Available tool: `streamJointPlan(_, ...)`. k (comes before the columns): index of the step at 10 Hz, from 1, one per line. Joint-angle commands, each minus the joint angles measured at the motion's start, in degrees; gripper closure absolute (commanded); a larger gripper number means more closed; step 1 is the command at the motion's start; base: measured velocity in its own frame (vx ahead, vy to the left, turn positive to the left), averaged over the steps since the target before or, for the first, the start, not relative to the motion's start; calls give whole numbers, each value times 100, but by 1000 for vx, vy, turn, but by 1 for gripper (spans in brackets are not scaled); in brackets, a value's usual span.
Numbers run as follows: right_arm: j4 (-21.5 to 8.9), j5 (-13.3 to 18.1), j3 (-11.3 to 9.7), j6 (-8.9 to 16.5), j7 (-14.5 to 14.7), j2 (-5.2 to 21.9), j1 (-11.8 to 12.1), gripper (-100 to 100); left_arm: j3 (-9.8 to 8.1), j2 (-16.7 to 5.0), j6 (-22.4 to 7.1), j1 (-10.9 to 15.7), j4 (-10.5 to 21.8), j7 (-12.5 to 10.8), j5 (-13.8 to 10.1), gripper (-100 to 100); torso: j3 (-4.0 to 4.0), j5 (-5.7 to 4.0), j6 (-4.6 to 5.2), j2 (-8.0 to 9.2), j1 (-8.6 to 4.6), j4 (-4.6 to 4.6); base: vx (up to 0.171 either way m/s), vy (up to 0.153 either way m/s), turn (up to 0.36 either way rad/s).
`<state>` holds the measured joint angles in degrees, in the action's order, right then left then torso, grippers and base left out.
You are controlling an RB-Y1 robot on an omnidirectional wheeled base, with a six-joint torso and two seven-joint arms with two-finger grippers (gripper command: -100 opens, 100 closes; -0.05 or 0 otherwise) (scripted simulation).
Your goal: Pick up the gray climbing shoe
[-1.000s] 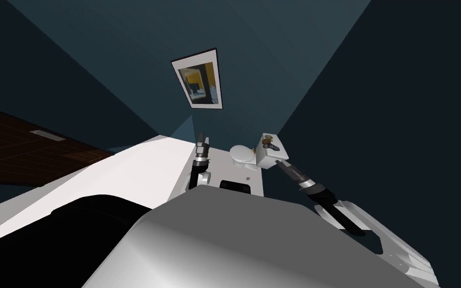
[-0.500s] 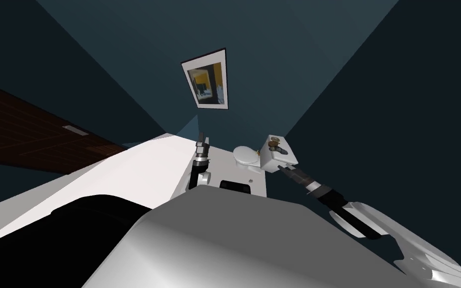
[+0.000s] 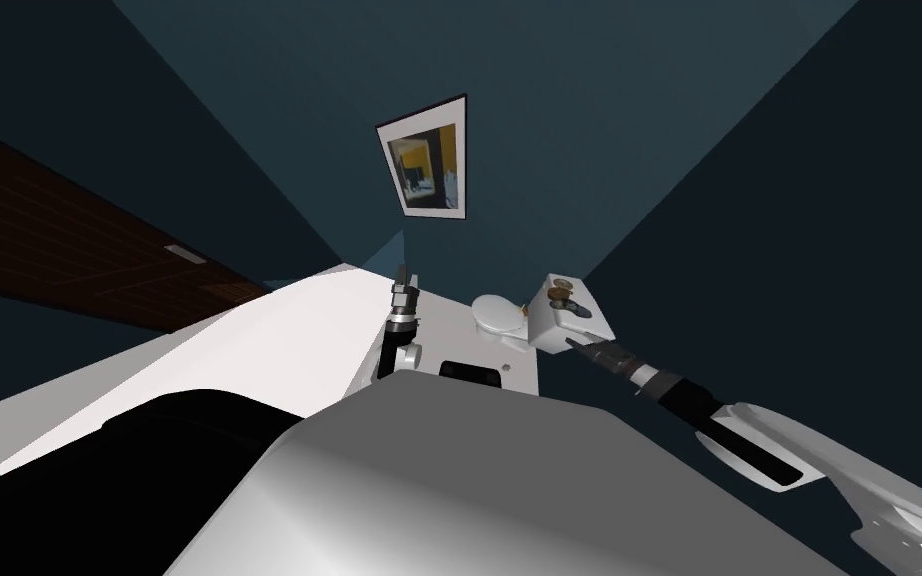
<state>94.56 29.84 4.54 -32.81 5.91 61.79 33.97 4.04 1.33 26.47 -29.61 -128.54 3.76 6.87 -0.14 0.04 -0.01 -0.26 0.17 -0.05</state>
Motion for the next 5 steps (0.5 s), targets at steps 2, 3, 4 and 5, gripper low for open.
streamJointPlan(2, -323, 129, 22, -36, 122, 445, 10, -100, 0, 0, 0, 0, 0, 0, 0, 0, 1, 0, 4, 2, -3, 0, 67, 41, 82)
streamJointPlan(3, -489, 204, 14, -37, 182, 648, -1, -100, 0, 0, 0, 0, 0, 0, 0, 0, 0, 0, 1, 1, -4, 0, 91, 44, 167)
streamJointPlan(4, -503, 204, 14, -37, 182, 738, -1, -100, 0, 0, 0, 0, 0, 0, 0, 0, -4, -1, 1, -6, -3, -2, 73, 24, 54)
streamJointPlan(5, -675, 271, 1, -37, 239, 954, -12, -100, -1, 0, 0, -1, 0, 0, 0, 0, -1, -1, 4, -1, -8, -1, 72, 25, 105)
